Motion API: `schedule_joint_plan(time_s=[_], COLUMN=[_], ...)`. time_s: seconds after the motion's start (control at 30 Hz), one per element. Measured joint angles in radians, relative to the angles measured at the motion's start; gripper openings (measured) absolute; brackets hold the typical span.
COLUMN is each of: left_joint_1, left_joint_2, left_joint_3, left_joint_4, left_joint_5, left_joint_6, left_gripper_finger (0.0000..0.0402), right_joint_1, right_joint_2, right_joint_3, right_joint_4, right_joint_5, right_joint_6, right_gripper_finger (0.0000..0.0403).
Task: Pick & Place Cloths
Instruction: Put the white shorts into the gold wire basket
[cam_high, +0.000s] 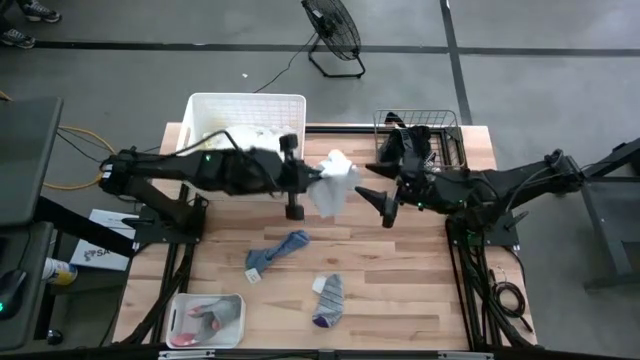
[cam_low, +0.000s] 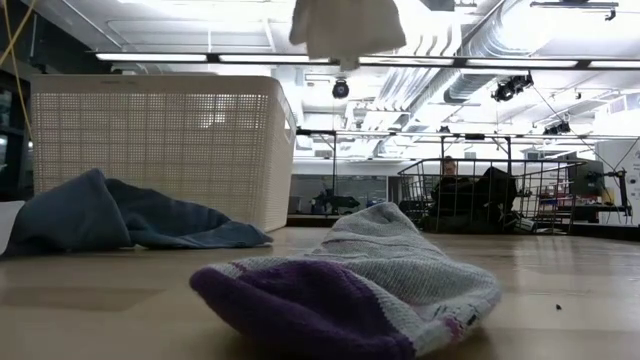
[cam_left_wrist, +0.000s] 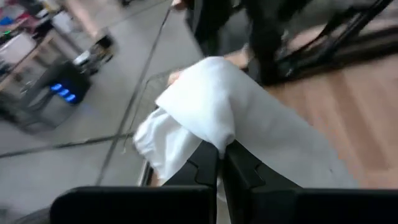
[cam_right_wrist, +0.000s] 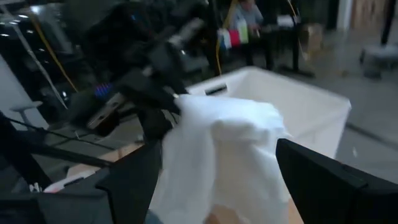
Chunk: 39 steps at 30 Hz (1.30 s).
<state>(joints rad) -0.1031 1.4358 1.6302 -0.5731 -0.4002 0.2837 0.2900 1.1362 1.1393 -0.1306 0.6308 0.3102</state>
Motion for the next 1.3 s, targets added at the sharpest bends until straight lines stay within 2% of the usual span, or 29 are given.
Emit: schedule_joint_plan(time_s=[0.23,0.43,0.7,0.97,1.3], left_joint_1=[0.12,0.193,0.208,0.208,0.208], left_joint_2=[-0.046,-0.058,-0.059,-0.059,-0.059], left_joint_3=[0.008,0.008,0.008,0.008,0.007], left_joint_4=[0.048,0.066,0.094,0.1,0.099], left_joint_5=[0.308,0.475,0.493,0.519,0.521], left_joint_6=[-0.001,-0.004,-0.002,0.0,-0.001], left_gripper_finger=[0.0001,0.0001,0.0001,0.0001,0.0001], right_joint_1=[0.008,0.007,-0.046,-0.148,-0.227], right_joint_2=[0.0,0.0,0.007,0.032,0.101], right_joint_3=[0.0,0.0,0.0,0.0,0.0], right_joint_4=[0.114,0.201,0.269,0.309,0.358], right_joint_5=[-0.001,0.0,-0.043,-0.262,-0.43], right_joint_6=[-0.239,-0.411,-0.414,-0.357,-0.281], right_gripper_finger=[0.0311,0.0311,0.0311,0.0311,0.0311])
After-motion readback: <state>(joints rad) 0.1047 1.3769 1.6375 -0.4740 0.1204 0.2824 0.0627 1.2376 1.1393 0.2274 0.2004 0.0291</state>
